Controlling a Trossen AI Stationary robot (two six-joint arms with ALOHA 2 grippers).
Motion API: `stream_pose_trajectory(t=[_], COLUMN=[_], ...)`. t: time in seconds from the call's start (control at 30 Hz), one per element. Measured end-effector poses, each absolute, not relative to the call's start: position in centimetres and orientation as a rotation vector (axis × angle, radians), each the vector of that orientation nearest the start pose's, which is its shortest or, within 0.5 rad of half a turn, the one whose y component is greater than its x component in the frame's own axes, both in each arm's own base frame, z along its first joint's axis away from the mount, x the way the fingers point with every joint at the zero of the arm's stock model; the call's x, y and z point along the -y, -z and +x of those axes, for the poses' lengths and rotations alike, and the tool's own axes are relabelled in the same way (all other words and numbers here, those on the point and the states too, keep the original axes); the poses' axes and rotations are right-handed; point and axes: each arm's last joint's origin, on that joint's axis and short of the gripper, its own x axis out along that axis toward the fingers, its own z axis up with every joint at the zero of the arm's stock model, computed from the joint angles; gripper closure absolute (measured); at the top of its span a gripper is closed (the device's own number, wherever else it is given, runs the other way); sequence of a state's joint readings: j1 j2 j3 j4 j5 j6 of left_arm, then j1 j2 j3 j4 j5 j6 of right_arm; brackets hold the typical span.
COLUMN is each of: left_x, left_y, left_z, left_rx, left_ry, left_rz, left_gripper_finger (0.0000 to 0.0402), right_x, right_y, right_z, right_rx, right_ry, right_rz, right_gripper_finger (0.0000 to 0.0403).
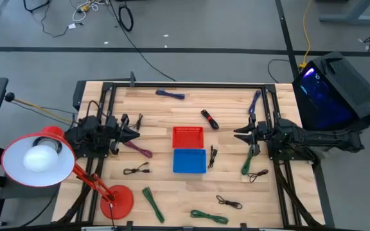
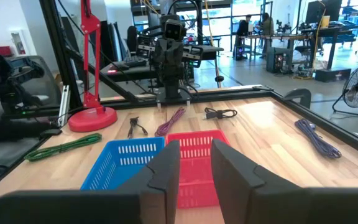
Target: Pick & Place USB Port
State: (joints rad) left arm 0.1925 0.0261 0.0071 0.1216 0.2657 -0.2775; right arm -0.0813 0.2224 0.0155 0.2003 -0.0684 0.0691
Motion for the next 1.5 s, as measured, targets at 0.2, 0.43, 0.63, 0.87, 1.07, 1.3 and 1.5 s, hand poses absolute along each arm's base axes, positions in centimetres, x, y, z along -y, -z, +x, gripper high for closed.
stream_pose_trajectory(t=[0.2, 0.43, 0.63, 0.87, 1.07, 1.3, 1.5], left_x=[-1.12, -1.12, -1.11, -1.12, -1.12, -1.12, -1.28], left_y=[-17.54, -17.55, -17.55, -17.55, -17.55, -17.55, -17.56], left_z=[9.70, 9.70, 9.70, 9.70, 9.70, 9.70, 9.71], left_rx=[0.089, 0.089, 0.089, 0.089, 0.089, 0.089, 0.099], left_ry=[0.087, 0.087, 0.087, 0.087, 0.087, 0.087, 0.029], left_rz=[-0.254, -0.254, -0.254, -0.254, -0.254, -0.254, -0.257], left_gripper_finger=[0.0378, 0.0378, 0.0378, 0.0378, 0.0378, 0.0378, 0.0378], right_x=[0.71, 0.71, 0.70, 0.71, 0.71, 0.71, 0.71], right_y=[-16.95, -16.95, -16.95, -16.95, -16.95, -16.95, -16.95], right_z=[11.10, 11.10, 11.10, 11.10, 11.10, 11.10, 11.10], right_rx=[-0.006, -0.006, -0.006, -0.006, -0.006, -0.006, -0.006], right_ry=[0.013, 0.013, 0.013, 0.013, 0.013, 0.013, 0.013], right_rz=[0.070, 0.070, 0.069, 0.069, 0.069, 0.070, 0.069], right_gripper_finger=[0.0308, 0.0308, 0.0308, 0.0308, 0.0308, 0.0308, 0.0308])
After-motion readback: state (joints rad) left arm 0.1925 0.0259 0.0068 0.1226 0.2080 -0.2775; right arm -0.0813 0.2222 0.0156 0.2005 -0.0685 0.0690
